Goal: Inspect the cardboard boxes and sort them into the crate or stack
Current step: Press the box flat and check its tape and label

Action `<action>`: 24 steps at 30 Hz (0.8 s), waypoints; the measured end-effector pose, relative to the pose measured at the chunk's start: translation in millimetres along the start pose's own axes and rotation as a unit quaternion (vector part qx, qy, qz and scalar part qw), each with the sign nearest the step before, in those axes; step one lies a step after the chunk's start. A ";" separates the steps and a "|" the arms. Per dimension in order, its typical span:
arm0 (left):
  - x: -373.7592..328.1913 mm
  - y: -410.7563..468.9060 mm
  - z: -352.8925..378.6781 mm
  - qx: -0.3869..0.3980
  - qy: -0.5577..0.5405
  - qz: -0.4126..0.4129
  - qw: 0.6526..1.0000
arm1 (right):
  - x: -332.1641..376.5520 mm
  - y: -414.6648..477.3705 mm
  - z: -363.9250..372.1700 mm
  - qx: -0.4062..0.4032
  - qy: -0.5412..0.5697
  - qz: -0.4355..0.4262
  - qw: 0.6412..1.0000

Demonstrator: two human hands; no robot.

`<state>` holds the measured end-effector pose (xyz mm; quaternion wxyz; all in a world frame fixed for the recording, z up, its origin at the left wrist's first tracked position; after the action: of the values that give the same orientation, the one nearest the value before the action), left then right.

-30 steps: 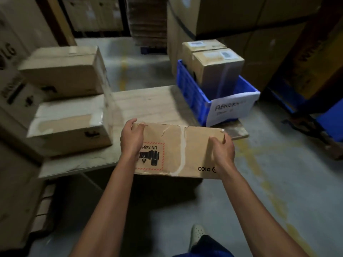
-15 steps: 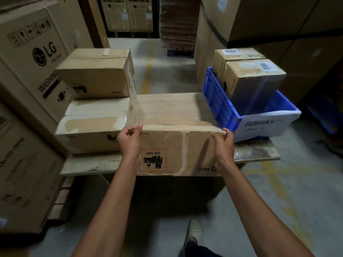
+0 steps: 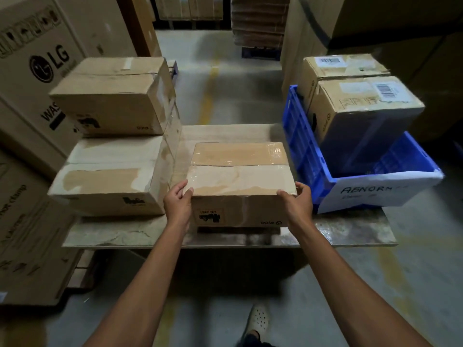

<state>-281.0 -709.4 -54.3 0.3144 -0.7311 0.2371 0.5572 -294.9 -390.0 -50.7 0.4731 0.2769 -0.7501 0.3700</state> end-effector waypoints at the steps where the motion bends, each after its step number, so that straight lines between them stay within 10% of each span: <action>1: 2.9 2.6 4.8 -0.003 0.009 0.006 1.000 | -0.4 5.9 3.1 0.003 0.000 -0.002 1.000; 18: 11.0 49.9 21.0 0.014 0.151 0.105 0.983 | 7.1 31.4 48.4 0.039 -0.073 -0.055 0.995; 24: 0.2 40.3 44.4 0.105 0.319 0.375 0.864 | 24.7 -5.9 91.3 0.016 -0.352 -0.399 0.847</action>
<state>-338.6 -705.0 -70.5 0.0634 -0.6873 0.6378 0.3418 -346.3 -469.7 -51.8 0.2798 0.6710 -0.6855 0.0391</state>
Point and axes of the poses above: each hand's wrist, its own y-axis towards the middle knuckle, its own z-axis out of the palm, x = y × z, the point moved 5 cm from there along y, towards the middle knuckle, and after that the axes turned 10 degrees about -x, right-handed, at the moved point
